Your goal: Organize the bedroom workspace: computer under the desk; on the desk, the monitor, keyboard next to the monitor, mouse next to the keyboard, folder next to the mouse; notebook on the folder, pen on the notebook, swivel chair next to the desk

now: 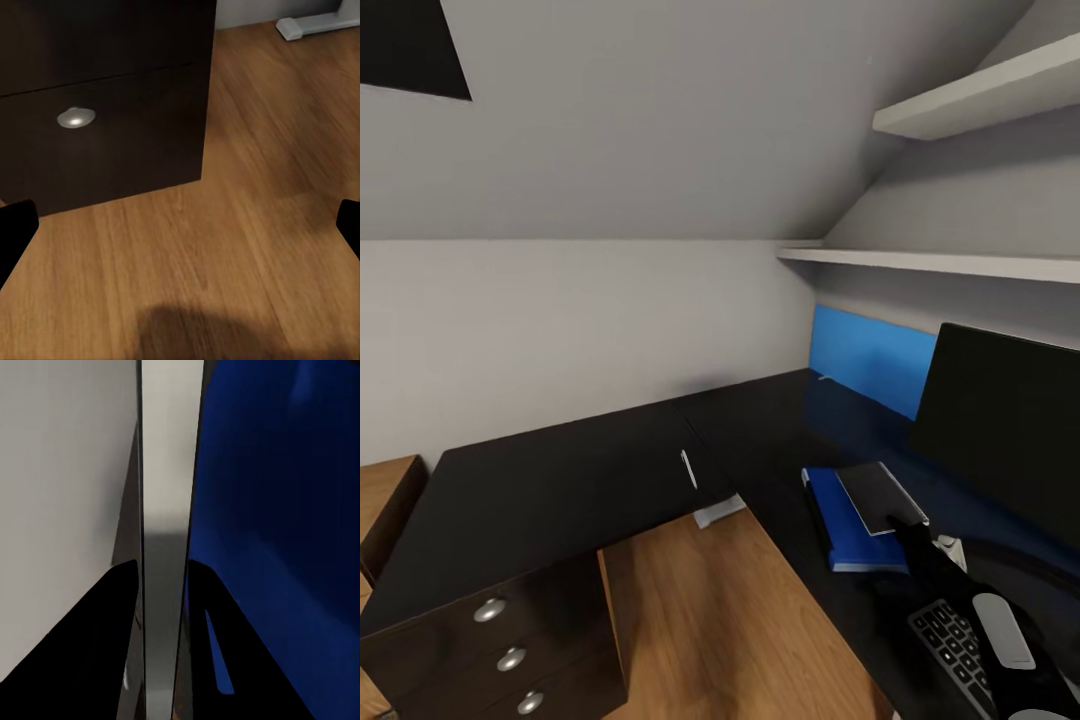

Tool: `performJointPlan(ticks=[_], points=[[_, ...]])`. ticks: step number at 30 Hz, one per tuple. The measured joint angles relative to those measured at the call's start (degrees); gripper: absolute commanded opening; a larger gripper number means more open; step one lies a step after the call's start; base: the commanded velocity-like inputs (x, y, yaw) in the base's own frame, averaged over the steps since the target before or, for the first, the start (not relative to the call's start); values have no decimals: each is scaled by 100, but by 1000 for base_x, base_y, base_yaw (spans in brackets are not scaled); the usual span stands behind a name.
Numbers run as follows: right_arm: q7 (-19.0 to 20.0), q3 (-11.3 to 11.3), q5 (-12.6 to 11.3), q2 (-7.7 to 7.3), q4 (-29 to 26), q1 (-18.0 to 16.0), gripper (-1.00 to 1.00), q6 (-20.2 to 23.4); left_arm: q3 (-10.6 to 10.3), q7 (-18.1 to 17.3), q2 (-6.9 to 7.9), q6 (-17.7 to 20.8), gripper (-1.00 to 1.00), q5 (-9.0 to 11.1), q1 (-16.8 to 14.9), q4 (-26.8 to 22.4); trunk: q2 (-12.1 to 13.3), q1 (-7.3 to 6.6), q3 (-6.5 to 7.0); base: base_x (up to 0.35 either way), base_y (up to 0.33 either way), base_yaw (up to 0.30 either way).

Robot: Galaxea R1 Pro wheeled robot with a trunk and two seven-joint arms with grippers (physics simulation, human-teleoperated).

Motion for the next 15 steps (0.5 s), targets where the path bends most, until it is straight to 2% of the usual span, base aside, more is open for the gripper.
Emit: performJointPlan(ticks=[6,15], points=[[-18,7,10,0,0,0,-100,1,4,-6,0,-2,100,0,0,-3,-241,132,-108,0,0,0],[-59,9,2,0,-1,0,-100,-1,6,-15,0,-2,100,0,0,-4,-242,133,-108,0,0,0]])
